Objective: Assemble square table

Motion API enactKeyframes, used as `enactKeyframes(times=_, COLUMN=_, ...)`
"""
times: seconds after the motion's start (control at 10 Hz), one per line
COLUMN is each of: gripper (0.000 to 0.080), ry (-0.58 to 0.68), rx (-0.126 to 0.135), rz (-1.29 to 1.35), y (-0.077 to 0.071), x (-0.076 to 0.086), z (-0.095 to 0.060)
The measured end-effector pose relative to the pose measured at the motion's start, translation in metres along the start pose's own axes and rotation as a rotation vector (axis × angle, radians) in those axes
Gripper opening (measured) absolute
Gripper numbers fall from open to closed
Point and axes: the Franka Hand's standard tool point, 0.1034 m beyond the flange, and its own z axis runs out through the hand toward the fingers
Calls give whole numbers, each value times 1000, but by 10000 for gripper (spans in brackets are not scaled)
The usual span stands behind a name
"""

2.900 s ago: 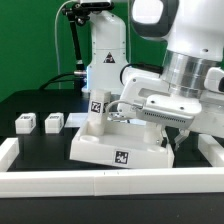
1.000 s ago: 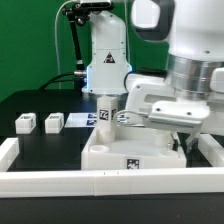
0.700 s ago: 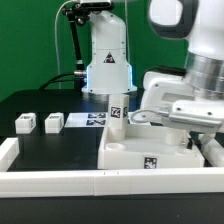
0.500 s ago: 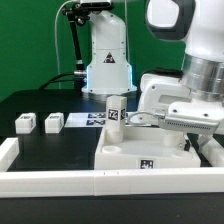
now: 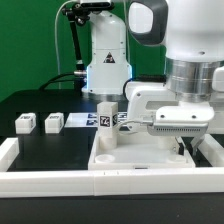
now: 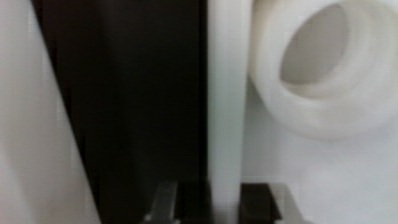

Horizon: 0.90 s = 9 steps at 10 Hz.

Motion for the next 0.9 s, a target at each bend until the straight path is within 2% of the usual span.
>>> enactKeyframes(times=0.1, gripper=60, ry=6, rx=28, rz=5, y=6, x=-1, z=-4)
enactKeyframes(times=0.2, gripper=60, ry=4, rx=30, rz=3, y=13, x=0, z=-5)
enactKeyframes(times=0.6, gripper=60, ry=11, rx=30, rz=8, y=11, x=2, z=-1)
enactKeyframes(times=0.8, gripper=60, ry=35, rx=50, rz=-10, y=27, x=8, z=-1)
enactKeyframes(times=0.9, gripper=60, ry=52, rx=68, rz=-15, y=27, x=9, z=-2)
